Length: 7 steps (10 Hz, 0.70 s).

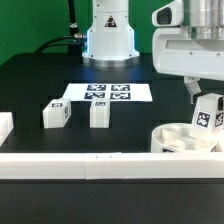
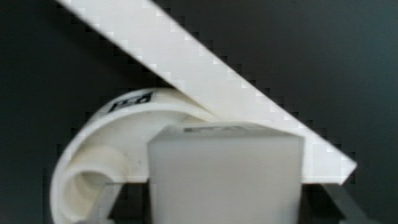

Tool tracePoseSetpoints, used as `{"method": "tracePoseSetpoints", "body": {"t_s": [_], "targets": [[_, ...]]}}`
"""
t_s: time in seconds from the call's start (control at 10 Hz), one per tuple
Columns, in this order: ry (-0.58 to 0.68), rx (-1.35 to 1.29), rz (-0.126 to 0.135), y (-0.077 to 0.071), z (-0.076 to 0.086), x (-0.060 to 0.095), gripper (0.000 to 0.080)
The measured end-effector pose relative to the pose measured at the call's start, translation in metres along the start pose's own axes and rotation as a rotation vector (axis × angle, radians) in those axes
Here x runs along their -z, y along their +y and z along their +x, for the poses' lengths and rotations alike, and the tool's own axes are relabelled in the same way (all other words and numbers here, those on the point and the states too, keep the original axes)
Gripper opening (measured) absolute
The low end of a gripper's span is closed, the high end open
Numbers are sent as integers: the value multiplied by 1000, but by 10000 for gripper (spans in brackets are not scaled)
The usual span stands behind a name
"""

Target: Assemble stool

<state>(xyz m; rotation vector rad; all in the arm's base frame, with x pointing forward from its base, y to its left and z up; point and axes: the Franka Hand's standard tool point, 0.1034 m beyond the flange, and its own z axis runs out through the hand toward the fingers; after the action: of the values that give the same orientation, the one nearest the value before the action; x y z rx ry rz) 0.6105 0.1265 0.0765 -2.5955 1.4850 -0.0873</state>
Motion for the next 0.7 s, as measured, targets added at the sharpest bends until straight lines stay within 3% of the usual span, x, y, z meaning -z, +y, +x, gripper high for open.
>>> {"method": "tracePoseSetpoints", "body": {"t_s": [0.1, 0.2, 0.7], "targets": [[-3, -110, 29, -2, 2, 0, 337], [-9, -182, 40, -3, 2, 1, 337], [-50, -544, 51, -4, -1, 0, 337]]}}
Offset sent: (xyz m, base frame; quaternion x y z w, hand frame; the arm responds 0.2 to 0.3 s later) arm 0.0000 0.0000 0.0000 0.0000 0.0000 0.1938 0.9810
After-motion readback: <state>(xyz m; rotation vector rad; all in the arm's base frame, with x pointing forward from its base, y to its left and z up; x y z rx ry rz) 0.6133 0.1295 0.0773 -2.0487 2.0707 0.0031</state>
